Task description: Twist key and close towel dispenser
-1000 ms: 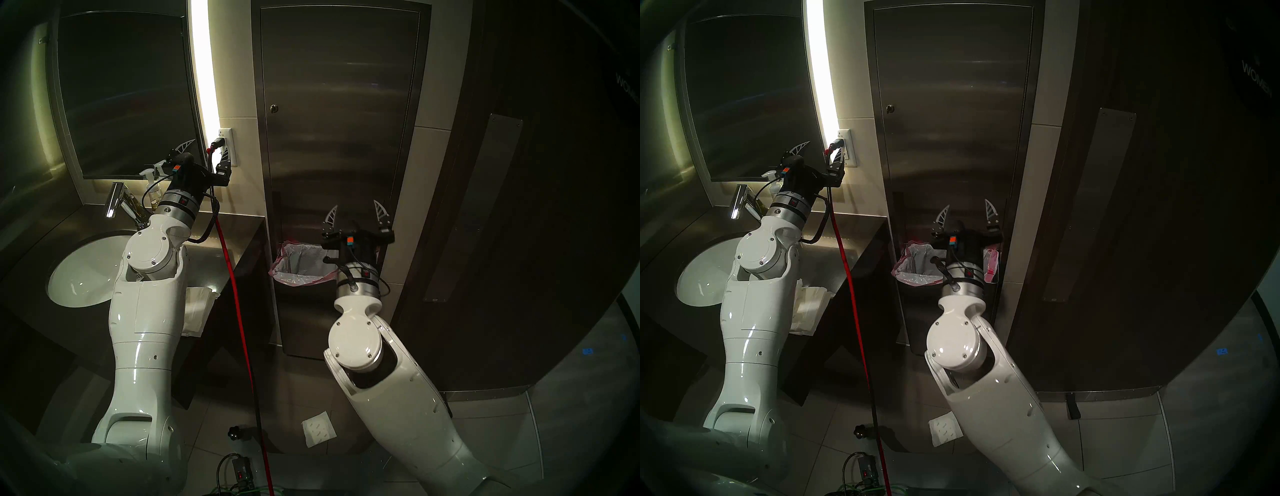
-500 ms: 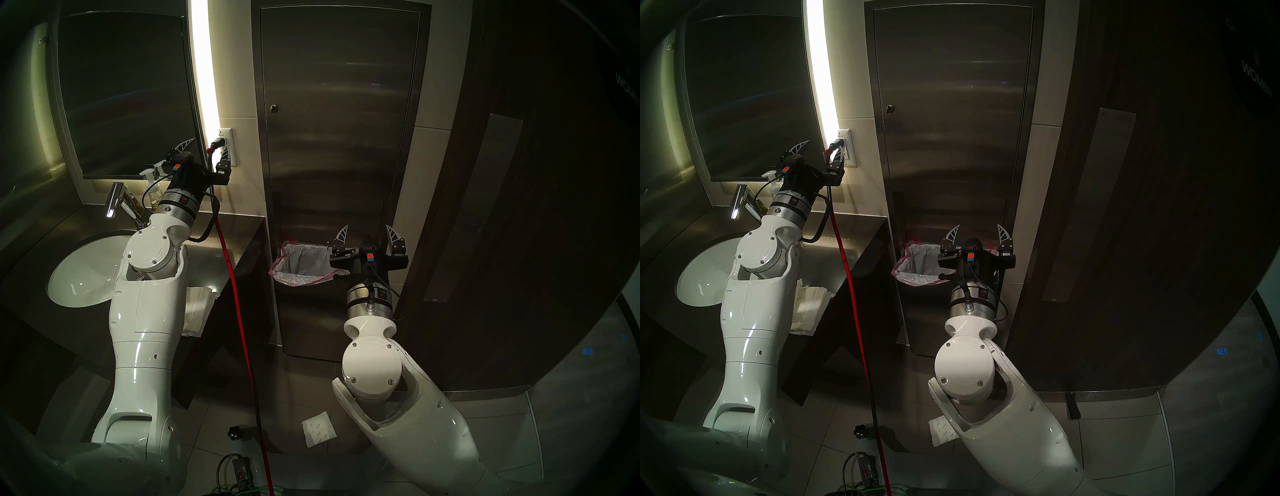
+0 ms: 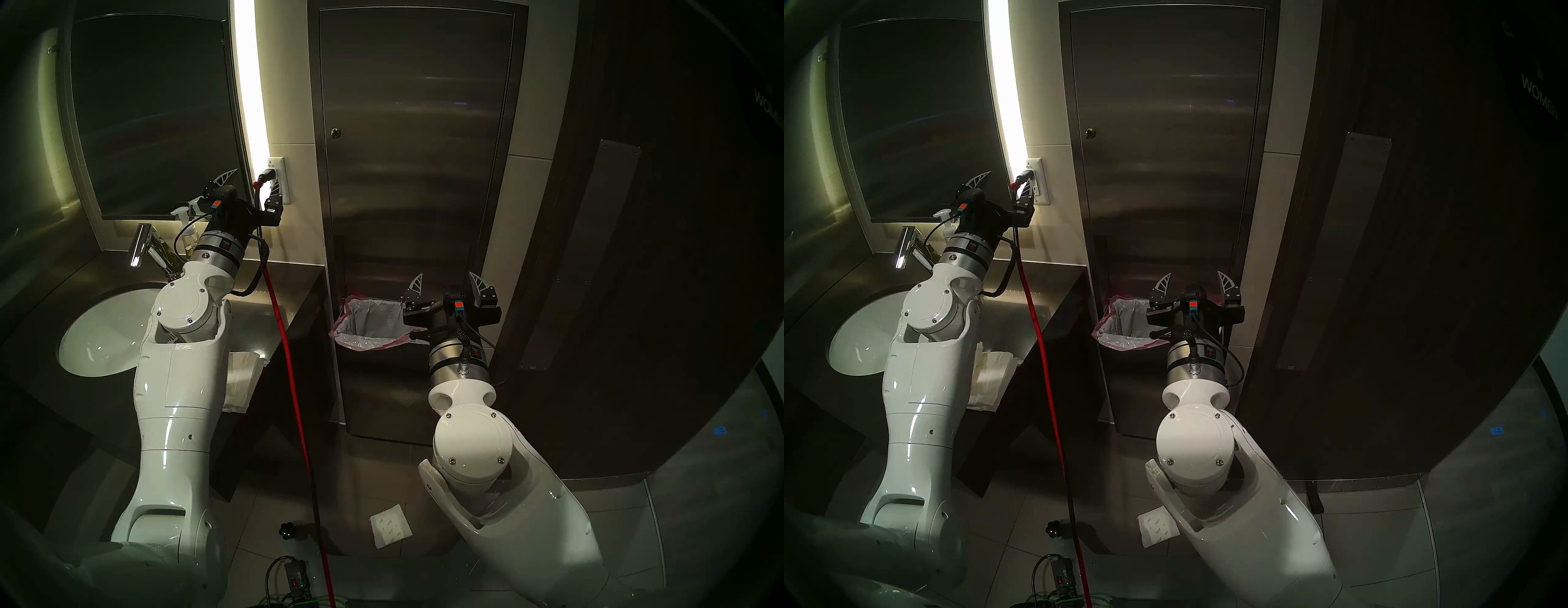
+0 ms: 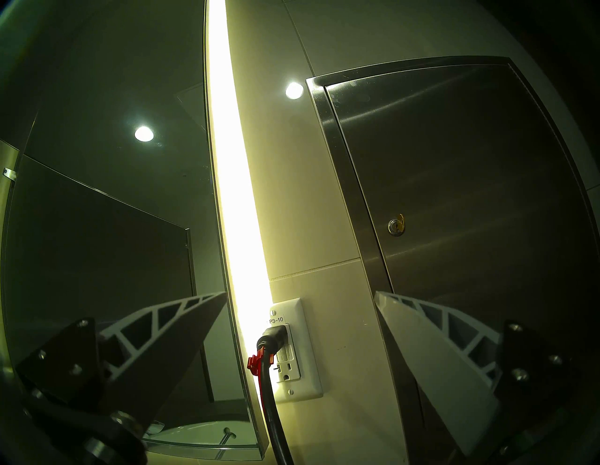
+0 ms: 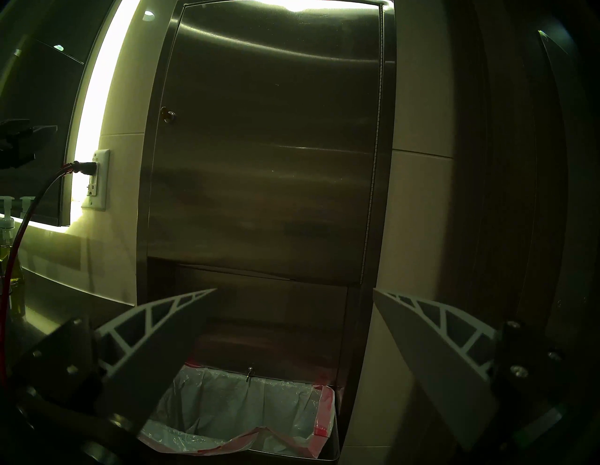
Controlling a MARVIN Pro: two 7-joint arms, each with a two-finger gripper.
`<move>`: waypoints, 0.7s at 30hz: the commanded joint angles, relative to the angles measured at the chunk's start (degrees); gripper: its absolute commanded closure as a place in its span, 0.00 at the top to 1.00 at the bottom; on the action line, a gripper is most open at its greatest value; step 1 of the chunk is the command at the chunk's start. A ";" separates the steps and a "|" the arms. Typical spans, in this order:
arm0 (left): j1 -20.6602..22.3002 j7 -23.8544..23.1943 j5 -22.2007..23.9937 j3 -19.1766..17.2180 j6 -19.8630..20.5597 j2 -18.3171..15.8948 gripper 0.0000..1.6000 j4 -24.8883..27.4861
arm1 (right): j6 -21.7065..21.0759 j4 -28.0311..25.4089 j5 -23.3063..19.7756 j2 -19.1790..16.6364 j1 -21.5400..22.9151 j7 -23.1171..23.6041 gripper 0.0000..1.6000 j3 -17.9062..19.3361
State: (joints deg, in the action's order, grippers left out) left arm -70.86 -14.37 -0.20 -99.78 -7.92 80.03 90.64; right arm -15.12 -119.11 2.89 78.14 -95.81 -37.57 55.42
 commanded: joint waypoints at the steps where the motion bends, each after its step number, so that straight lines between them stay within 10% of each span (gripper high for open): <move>1: 1.11 -0.13 0.07 0.14 -0.03 -0.19 1.00 0.61 | 0.20 -1.21 0.64 0.07 0.49 -0.27 1.00 -0.09; 21: 8.37 -9.70 -3.63 3.29 0.41 -9.40 1.00 -3.11 | 0.19 -1.17 0.52 0.03 0.51 -0.26 1.00 -0.08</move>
State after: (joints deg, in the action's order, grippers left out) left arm -69.22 -21.06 -2.57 -97.20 -8.17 75.00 89.40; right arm -15.16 -119.39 3.08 77.96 -95.79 -37.75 55.50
